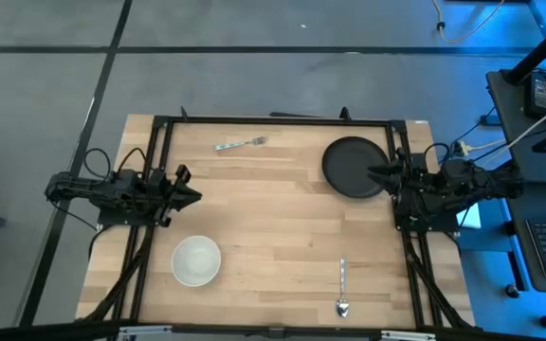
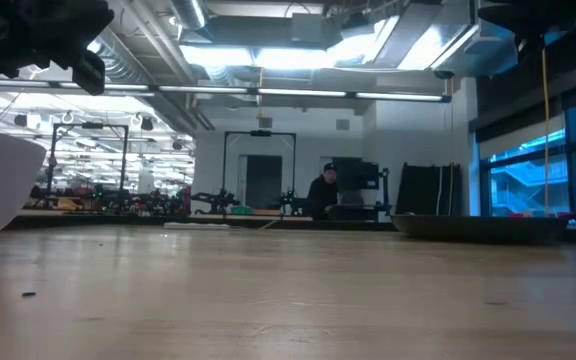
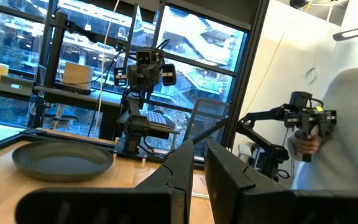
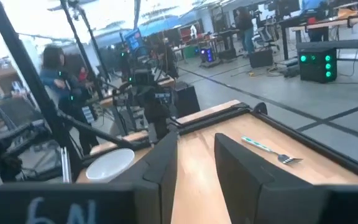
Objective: Set table place
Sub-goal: Put the white bowl on top of the black plate
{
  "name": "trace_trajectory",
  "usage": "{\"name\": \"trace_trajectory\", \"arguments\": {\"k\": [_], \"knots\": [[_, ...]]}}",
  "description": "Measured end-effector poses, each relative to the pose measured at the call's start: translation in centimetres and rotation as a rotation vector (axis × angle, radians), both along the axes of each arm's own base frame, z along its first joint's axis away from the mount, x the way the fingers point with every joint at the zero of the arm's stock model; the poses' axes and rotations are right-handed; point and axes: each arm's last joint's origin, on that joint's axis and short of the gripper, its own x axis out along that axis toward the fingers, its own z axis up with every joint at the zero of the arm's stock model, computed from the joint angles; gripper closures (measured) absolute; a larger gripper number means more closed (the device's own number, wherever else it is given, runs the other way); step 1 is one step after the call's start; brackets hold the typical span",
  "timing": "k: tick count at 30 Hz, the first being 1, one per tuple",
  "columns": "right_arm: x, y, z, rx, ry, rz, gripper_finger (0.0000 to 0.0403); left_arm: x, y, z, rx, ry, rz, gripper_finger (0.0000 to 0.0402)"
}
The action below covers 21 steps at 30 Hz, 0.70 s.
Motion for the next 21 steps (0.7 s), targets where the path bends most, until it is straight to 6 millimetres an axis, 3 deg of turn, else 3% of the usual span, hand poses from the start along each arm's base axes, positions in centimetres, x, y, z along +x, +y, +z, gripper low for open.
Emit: {"name": "trace_trajectory", "arguments": {"k": [12,21], "knots": [[-0.01,-0.08,-0.08,0.045,-0.001,-0.025,0.0295,0.01,0.17,0.02,0.035,-0.004,0.071,0.0369],[-0.02,-0.08,0.12,0.053,-0.022,-0.024,0.0295,-0.03,0.36,0.17,-0.034,-0.016,0.119,0.0369]]}}
